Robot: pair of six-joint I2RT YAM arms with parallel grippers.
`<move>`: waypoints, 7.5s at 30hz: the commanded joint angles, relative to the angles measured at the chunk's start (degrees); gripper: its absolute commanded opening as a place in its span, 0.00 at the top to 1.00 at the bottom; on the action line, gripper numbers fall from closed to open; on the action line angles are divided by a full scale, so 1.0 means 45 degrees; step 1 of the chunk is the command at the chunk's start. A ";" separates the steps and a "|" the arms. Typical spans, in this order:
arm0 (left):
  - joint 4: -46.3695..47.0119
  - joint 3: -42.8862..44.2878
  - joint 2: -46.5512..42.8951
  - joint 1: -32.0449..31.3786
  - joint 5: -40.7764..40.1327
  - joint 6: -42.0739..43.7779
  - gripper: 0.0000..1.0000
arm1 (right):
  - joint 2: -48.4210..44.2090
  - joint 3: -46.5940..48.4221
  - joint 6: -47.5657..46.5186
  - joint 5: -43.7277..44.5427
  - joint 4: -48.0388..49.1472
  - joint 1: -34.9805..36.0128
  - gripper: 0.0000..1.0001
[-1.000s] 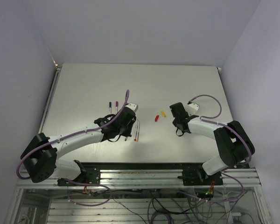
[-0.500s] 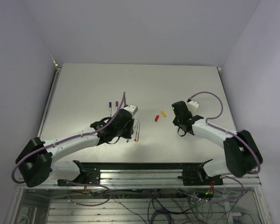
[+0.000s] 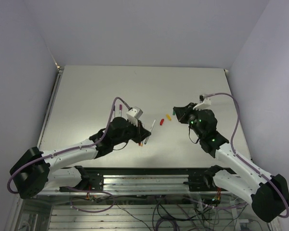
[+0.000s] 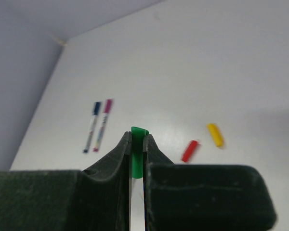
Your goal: Insert the pens into the pen caps
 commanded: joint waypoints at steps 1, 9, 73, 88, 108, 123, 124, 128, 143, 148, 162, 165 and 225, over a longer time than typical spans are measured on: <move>0.3489 -0.0270 0.0070 -0.0199 0.1441 -0.0330 0.93 | -0.0724 -0.0668 -0.1104 -0.2212 0.3179 0.0448 1.00; 0.5679 -0.0586 0.0477 -0.0267 0.1873 -0.1130 0.93 | -0.0920 -0.1545 -0.0441 -0.3154 0.6287 0.0769 1.00; 0.7896 -0.1603 -0.0004 -0.0289 0.1053 -0.1911 0.93 | 0.0732 -0.3068 -0.0113 -0.1691 1.1255 0.3378 1.00; 1.0170 -0.2363 -0.0652 -0.0307 -0.1177 -0.1460 0.93 | 0.1084 -0.3227 0.0528 -0.2734 0.9554 0.4121 1.00; 0.9447 -0.1513 -0.1015 0.1009 -0.2101 -0.1218 0.93 | 0.2516 -0.2867 0.0719 -0.1113 0.6489 0.5929 1.00; 0.2598 -0.0366 -0.0802 0.1219 -0.4459 -0.0096 0.93 | 0.1608 -0.0774 -0.0749 0.3102 0.3784 0.6110 0.99; 0.2000 -0.0145 -0.0502 0.1416 -0.4554 -0.0073 0.93 | 0.1435 -0.0787 -0.0634 0.3540 0.3208 0.6110 0.98; -0.0034 0.0919 0.1112 0.2278 -0.4478 -0.0021 0.93 | 0.0544 -0.1023 -0.0029 0.4876 0.1872 0.6111 0.97; -0.2900 0.4442 0.6473 0.3010 -0.5924 0.0519 0.93 | -0.0489 -0.1607 0.0770 0.5539 0.0755 0.6110 0.94; -0.3747 0.5419 0.7613 0.3099 -0.6535 0.0541 0.91 | -0.0402 -0.1699 0.0829 0.5531 0.0835 0.6110 0.94; -0.4515 0.6216 0.8494 0.3147 -0.7007 0.0027 0.50 | -0.0675 -0.1950 0.0882 0.5439 0.0825 0.6110 0.95; -0.4447 0.6232 0.8205 0.3140 -0.6948 0.0103 0.50 | -0.0570 -0.1891 0.0867 0.5368 0.0820 0.6105 0.95; -0.5592 0.3968 0.6785 -0.0514 -0.6489 -0.0609 0.56 | -0.0692 -0.1711 0.3615 0.8416 -0.2176 0.5743 0.80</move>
